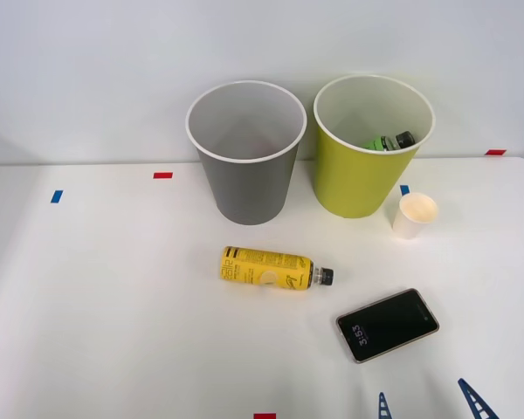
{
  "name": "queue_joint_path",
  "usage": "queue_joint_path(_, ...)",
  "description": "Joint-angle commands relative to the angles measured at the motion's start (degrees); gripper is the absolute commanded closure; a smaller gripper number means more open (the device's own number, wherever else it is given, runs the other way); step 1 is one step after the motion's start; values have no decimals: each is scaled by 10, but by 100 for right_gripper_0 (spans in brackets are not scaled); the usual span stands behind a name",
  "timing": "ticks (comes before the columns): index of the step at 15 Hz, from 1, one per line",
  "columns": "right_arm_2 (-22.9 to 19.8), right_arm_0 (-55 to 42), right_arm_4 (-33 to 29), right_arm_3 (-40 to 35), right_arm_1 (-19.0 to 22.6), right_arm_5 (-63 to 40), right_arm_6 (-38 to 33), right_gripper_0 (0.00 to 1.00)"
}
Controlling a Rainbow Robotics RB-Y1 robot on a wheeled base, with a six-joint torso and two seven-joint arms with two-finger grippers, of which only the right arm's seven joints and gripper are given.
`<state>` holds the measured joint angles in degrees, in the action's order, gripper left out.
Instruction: Put cans in the gray bin, plastic bottles in the light green bin
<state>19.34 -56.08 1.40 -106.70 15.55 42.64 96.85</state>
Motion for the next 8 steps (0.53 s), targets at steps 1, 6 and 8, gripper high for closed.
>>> queue_joint_path(1, 0, 0, 0, 0, 0, 0, 0, 0)
queue_joint_path(6, 0, 0, 0, 0, 0, 0, 0, 0)
queue_joint_path(8, 0, 0, 0, 0, 0, 0, 0, 0)
